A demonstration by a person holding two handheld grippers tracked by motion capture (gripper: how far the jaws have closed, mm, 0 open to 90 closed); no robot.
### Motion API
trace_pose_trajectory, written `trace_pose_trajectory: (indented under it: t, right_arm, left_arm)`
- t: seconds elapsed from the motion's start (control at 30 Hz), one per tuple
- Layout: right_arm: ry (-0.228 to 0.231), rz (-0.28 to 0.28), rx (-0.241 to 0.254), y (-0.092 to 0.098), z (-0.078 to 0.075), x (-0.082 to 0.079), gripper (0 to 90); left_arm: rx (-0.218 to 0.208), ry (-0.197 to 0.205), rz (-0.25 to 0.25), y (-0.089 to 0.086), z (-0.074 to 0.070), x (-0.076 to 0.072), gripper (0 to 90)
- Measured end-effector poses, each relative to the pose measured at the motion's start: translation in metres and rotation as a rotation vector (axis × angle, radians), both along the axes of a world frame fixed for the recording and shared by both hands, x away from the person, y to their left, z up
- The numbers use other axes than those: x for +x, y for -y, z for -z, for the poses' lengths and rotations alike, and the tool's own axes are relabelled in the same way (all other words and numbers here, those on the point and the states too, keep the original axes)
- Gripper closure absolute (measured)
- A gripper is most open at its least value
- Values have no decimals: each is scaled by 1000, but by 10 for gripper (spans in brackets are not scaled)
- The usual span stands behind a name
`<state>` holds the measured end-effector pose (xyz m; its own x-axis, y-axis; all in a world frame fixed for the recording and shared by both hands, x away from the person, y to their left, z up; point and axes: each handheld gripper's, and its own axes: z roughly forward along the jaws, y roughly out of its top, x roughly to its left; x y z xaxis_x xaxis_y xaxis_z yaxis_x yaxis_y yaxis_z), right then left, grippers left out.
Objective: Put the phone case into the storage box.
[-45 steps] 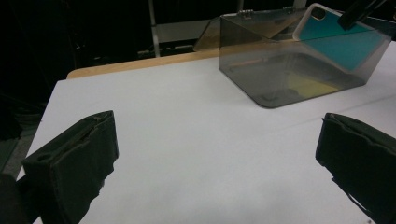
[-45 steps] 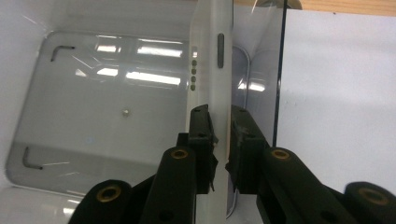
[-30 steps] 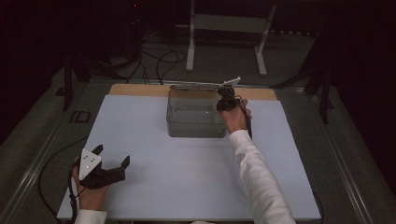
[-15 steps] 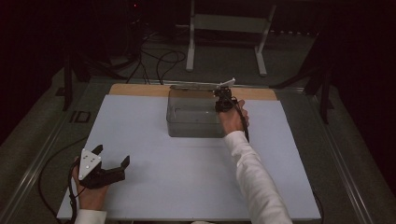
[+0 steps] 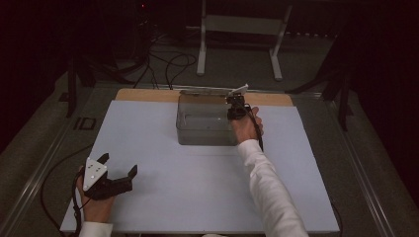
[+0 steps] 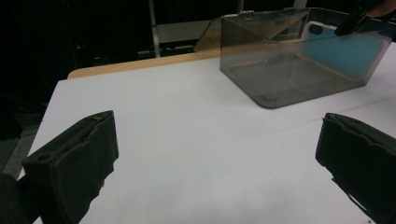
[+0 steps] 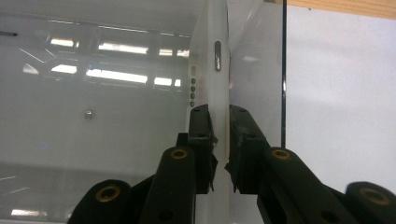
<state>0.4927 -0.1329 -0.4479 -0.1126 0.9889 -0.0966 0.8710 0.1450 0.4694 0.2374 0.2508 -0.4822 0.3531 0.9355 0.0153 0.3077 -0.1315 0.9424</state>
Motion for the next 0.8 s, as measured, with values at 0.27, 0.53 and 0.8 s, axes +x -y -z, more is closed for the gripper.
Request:
trace_pose_trajectory:
  t: [0.27,0.53,0.8]
  right_arm:
    - [6,-11,-4,-1,-1,-1,787]
    - [14,-43,10,1,-4,-3,744]
    - [14,-104,0,0,-9,-7,675]
  left_arm:
    - [3,0,3,0,0,0,2]
    - [2,-2,4,1,1,0,2]
    - [4,-3,7,2,1,0,2]
